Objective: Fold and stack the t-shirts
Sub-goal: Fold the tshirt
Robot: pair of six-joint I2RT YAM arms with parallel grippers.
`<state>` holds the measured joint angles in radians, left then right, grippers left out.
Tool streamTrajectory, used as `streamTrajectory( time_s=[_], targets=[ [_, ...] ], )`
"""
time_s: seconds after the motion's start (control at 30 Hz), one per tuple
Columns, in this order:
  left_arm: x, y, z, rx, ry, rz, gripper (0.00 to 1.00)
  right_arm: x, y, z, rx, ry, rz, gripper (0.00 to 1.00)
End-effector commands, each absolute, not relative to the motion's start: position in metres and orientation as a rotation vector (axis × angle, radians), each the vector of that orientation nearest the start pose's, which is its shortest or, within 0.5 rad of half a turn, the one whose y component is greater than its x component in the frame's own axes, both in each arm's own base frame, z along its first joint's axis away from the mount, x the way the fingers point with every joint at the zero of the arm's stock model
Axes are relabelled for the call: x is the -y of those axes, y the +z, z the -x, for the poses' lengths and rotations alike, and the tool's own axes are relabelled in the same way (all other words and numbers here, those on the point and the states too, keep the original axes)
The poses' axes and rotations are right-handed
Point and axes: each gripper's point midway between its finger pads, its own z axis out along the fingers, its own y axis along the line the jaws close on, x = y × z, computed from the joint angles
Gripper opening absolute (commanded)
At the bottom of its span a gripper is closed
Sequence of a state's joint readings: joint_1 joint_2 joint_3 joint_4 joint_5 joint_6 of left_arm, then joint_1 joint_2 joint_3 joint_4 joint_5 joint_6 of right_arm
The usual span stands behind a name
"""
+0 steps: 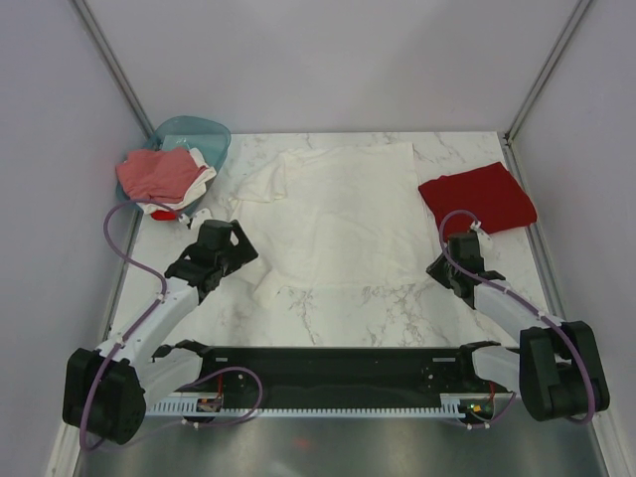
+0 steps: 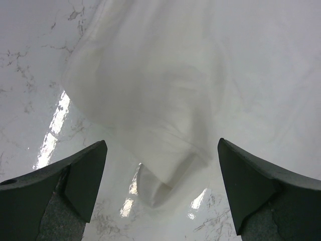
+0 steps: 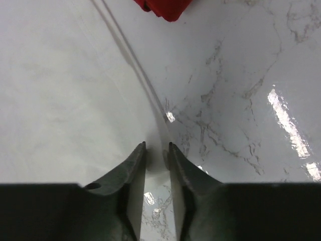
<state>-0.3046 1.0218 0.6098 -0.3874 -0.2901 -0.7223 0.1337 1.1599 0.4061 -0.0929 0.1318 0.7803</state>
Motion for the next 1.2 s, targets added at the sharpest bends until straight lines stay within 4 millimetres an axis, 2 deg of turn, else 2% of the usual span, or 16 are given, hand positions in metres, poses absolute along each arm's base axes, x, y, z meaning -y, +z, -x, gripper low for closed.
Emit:
streamTrajectory(
  time_s=[0.0,0.13,0.2,0.4,0.53,0.7,0.77,0.87,0.9,0.93,0.97,1.0,1.03,1.1,1.17],
  targets=[
    [0.056,0.103,-0.282,-2.191,-0.153,0.683,1.0,-0.045,0.021,-0.272,-2.289,0.266,-0.83,0.29],
    [0.052,0.1,-0.28,-2.193,-0.129,0.704,1.0,-0.043,0.027,-0.275,-2.268,0.26,-0.826,0.06],
    [0.051,0.097,-0.279,-2.199,-0.114,0.719,1.0,-0.042,0.031,-0.276,-2.253,0.259,-0.824,0.0],
    [0.049,0.082,-0.278,-2.252,-0.065,0.746,1.0,-0.04,0.03,-0.279,-2.251,0.238,-0.832,0.0],
    [0.047,0.072,-0.277,-2.287,-0.023,0.78,0.89,-0.038,0.032,-0.279,-2.242,0.233,-0.835,0.0],
    [0.036,0.064,-0.274,-2.287,0.068,0.856,0.87,-0.037,0.033,-0.279,-2.23,0.227,-0.835,0.0],
    [0.033,0.061,-0.277,-2.289,0.085,0.879,0.83,-0.036,0.034,-0.28,-2.227,0.227,-0.838,0.0],
    [0.031,0.049,-0.282,-2.319,0.124,0.9,0.73,-0.036,0.033,-0.279,-2.232,0.228,-0.84,0.0],
    [0.031,0.049,-0.287,-2.321,0.128,0.902,0.65,-0.037,0.034,-0.279,-2.231,0.231,-0.836,0.0],
    [0.031,0.044,-0.288,-2.344,0.155,0.89,0.62,-0.036,0.034,-0.279,-2.229,0.229,-0.839,0.0],
    [0.032,0.047,-0.294,-2.34,0.155,0.883,0.55,-0.037,0.034,-0.279,-2.229,0.231,-0.837,0.0],
    [0.032,0.047,-0.295,-2.345,0.163,0.874,0.33,-0.037,0.034,-0.279,-2.229,0.228,-0.838,0.0],
    [0.03,0.048,-0.295,-2.346,0.177,0.87,0.23,-0.036,0.034,-0.279,-2.228,0.226,-0.84,0.0],
    [0.023,0.054,-0.291,-2.329,0.216,0.888,0.1,-0.036,0.034,-0.279,-2.226,0.227,-0.84,0.0],
    [0.017,0.064,-0.287,-2.288,0.235,0.903,0.06,-0.036,0.034,-0.279,-2.227,0.228,-0.84,0.0]
  ],
)
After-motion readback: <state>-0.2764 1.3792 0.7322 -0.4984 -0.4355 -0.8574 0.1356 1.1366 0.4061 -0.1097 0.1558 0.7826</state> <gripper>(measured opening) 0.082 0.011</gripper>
